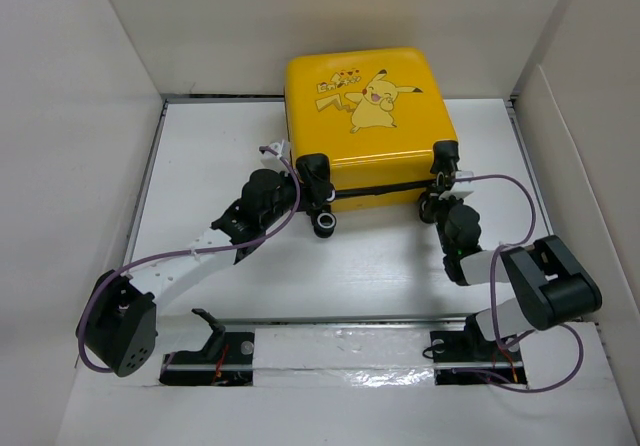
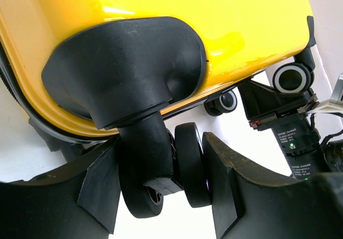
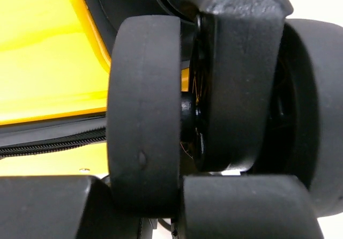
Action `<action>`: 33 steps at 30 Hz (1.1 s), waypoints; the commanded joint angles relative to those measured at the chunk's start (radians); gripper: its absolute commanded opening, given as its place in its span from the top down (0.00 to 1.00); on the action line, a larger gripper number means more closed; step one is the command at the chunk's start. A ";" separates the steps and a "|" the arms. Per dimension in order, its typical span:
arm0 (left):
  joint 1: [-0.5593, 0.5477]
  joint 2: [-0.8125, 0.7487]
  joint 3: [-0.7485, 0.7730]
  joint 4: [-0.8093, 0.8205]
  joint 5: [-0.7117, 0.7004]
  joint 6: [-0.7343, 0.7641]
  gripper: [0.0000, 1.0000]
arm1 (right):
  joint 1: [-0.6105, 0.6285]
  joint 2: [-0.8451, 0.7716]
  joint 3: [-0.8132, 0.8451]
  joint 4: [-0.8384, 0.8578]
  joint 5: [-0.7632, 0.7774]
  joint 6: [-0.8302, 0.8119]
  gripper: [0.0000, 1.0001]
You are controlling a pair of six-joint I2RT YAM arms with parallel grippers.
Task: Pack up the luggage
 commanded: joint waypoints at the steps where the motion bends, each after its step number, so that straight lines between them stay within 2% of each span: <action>1: -0.030 -0.045 0.020 0.240 0.150 0.090 1.00 | 0.004 0.011 0.049 0.288 -0.023 -0.011 0.99; 6: -0.030 -0.018 0.018 0.288 0.183 0.071 1.00 | 0.102 0.019 0.064 0.244 -0.058 -0.043 1.00; 10: -0.030 0.019 0.047 0.323 0.235 0.045 1.00 | 0.323 0.086 0.128 0.175 -0.026 -0.072 1.00; 11: -0.030 0.033 0.055 0.334 0.246 0.038 1.00 | 0.421 0.126 0.165 0.143 0.005 -0.071 1.00; 13: -0.030 0.045 0.072 0.351 0.269 0.028 1.00 | 0.536 0.201 0.219 0.135 -0.018 -0.066 1.00; 18: -0.030 0.044 0.089 0.358 0.292 0.019 1.00 | 0.711 0.270 0.305 0.068 -0.067 -0.054 1.00; 21: -0.030 0.021 0.080 0.351 0.278 0.024 1.00 | 0.722 0.199 0.274 0.034 -0.006 -0.045 1.00; 24: -0.030 0.007 0.066 0.354 0.272 0.021 1.00 | 0.623 0.099 0.179 -0.009 0.019 -0.002 1.00; 25: -0.030 0.007 0.063 0.360 0.275 0.015 1.00 | 0.562 0.036 0.138 -0.014 0.011 0.009 1.00; 27: -0.030 0.018 0.064 0.384 0.301 -0.007 1.00 | 0.528 -0.007 0.118 -0.022 -0.043 0.012 1.00; 30: -0.030 0.024 0.070 0.398 0.323 -0.019 1.00 | 0.561 -0.023 0.150 -0.071 -0.090 0.000 1.00; 33: -0.030 0.015 0.078 0.392 0.320 -0.021 1.00 | 0.647 0.049 0.170 0.007 -0.096 0.020 1.00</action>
